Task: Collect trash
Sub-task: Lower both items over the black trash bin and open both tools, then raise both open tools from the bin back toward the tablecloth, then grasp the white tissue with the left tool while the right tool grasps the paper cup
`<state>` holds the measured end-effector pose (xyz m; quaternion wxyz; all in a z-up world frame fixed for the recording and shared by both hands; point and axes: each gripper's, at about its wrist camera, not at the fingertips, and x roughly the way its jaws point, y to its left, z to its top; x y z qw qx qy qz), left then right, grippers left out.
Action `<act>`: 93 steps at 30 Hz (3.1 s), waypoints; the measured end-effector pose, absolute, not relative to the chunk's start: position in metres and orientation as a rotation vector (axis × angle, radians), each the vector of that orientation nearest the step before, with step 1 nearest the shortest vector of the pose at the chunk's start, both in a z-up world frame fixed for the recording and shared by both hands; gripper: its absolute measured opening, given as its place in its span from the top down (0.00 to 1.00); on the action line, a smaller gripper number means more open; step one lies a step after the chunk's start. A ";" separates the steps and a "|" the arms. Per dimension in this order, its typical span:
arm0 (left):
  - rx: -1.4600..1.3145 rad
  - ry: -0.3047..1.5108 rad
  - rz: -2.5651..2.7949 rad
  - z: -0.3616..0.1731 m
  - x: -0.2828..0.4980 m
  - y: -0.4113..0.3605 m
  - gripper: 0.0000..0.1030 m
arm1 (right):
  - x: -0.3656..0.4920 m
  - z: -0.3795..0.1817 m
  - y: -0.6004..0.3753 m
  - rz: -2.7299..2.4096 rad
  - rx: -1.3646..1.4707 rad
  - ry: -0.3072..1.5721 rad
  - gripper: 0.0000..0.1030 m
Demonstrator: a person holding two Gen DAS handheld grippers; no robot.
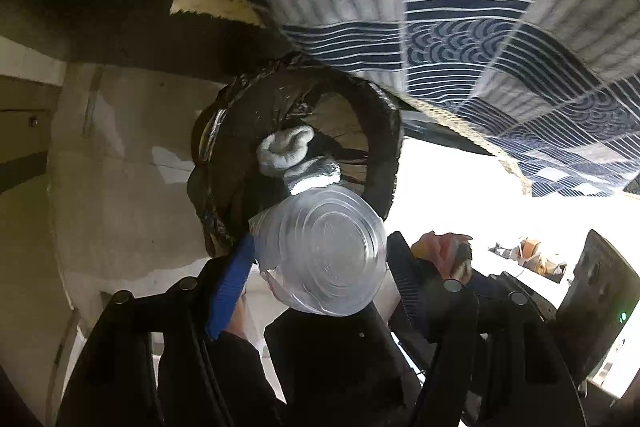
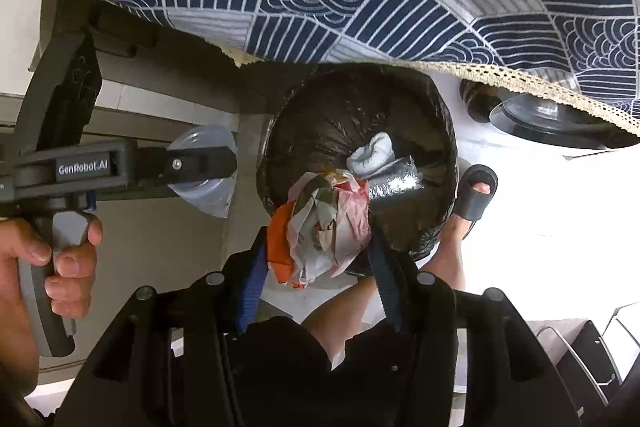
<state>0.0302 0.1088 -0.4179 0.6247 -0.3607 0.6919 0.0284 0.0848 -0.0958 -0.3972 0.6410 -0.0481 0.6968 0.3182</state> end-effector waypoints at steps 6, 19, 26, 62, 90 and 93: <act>-0.836 1.609 0.114 -0.426 0.026 0.116 0.22 | 0.081 -0.397 -0.096 0.727 -0.109 1.593 0.32; -0.878 1.614 0.125 -0.420 0.012 0.117 0.22 | 0.077 -0.381 -0.105 0.700 -0.129 1.592 0.32; -0.894 1.494 0.081 -0.364 0.016 0.113 0.22 | 0.082 -0.312 -0.114 0.684 -0.133 1.486 0.29; -0.548 1.025 -0.071 -0.118 0.157 0.089 0.07 | 0.201 -0.062 -0.154 0.732 0.084 0.903 0.07; -0.545 1.244 0.178 -0.175 0.278 0.067 0.08 | 0.375 -0.130 -0.148 0.935 0.055 1.042 0.05; -0.564 1.257 0.185 -0.180 0.280 0.068 0.20 | 0.384 -0.133 -0.144 0.955 0.053 1.049 0.05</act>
